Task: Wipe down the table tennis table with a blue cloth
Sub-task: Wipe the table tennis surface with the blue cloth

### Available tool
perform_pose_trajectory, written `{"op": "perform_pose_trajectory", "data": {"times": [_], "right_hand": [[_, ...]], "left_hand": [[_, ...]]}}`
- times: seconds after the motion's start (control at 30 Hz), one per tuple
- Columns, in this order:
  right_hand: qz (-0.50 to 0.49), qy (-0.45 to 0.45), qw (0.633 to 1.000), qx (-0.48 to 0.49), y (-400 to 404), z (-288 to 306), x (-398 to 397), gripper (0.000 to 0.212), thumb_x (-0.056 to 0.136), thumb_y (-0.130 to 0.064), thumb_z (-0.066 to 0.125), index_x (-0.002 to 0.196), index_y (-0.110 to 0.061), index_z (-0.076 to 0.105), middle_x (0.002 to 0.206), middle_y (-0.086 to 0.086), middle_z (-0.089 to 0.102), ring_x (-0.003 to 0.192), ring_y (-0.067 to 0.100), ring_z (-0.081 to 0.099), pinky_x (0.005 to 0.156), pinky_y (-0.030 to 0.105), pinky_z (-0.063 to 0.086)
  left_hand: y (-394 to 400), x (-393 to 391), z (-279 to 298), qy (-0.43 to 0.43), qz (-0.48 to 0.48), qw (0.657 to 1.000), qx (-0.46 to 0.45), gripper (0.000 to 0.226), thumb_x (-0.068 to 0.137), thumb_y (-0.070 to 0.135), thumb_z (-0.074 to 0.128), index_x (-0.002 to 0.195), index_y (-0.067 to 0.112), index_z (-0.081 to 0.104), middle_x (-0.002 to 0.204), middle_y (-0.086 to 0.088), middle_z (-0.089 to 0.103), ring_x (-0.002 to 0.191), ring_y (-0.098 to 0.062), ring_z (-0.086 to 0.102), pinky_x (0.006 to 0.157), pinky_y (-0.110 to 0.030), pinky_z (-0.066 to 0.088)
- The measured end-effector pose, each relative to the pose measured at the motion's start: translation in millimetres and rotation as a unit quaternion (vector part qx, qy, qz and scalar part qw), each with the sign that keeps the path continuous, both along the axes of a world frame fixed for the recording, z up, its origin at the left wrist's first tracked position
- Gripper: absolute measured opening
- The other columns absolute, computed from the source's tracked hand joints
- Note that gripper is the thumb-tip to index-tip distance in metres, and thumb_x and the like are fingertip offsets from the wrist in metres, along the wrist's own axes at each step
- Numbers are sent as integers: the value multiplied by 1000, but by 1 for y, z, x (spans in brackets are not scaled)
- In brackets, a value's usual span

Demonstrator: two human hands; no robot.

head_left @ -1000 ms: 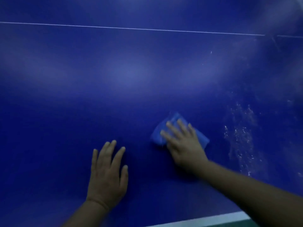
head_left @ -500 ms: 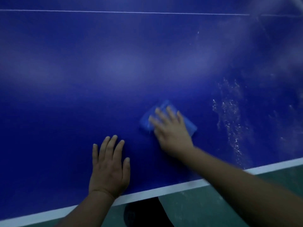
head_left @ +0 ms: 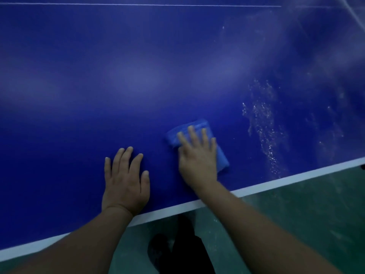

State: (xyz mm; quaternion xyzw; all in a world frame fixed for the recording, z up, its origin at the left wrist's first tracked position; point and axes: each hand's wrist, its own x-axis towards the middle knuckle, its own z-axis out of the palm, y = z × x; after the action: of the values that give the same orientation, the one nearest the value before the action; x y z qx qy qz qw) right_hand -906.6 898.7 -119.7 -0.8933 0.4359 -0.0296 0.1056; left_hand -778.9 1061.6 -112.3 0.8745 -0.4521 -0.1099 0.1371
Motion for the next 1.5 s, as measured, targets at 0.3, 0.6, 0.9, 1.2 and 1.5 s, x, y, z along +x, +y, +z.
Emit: {"op": "perform_pose_trajectory", "data": {"times": [0.3, 0.6, 0.9, 1.2, 1.5], "right_hand": [[-107, 71, 991, 26, 0, 8, -124, 50, 104, -35, 40, 153, -34, 32, 165, -4, 16, 153, 25, 1, 123, 52, 5], [-41, 1, 998, 43, -42, -1, -1, 50, 105, -40, 27, 155, -35, 25, 166, -4, 10, 153, 25, -2, 120, 49, -6], [-287, 22, 957, 19, -88, -1, -211, 48, 105, -39, 29, 153, -35, 28, 165, -7, 15, 152, 26, 7, 120, 52, 12], [-378, 53, 924, -7, -136, 27, -317, 47, 91, 1, 53, 137, -7, 51, 146, 24, 40, 121, 47, 44, 94, 50, 40], [-180, -28, 980, -74, -94, 37, -266, 48, 91, 2, 53, 138, -10, 57, 147, 23, 45, 113, 44, 51, 94, 46, 44]], "left_hand": [[0, -1, -1, 4, -3, 1000, 4, 65, 92, 45, 26, 137, 7, 53, 153, -17, 37, 147, -32, 21, 121, -57, 4], [-13, -27, 11, -11, 23, 1000, 15, 63, 86, 41, 31, 134, 6, 53, 152, -17, 37, 148, -32, 20, 120, -58, 0], [-66, -145, 12, -6, -124, 992, 10, 59, 92, 40, 32, 133, 6, 57, 149, -17, 44, 144, -35, 30, 119, -61, 10], [-71, -147, -2, -45, -130, 990, 34, 62, 93, 45, 31, 137, 5, 52, 150, -18, 40, 144, -35, 28, 119, -60, 7], [-72, -150, -1, -48, -122, 991, 32, 64, 93, 45, 31, 137, 4, 51, 150, -18, 39, 144, -35, 27, 119, -61, 9]]}}
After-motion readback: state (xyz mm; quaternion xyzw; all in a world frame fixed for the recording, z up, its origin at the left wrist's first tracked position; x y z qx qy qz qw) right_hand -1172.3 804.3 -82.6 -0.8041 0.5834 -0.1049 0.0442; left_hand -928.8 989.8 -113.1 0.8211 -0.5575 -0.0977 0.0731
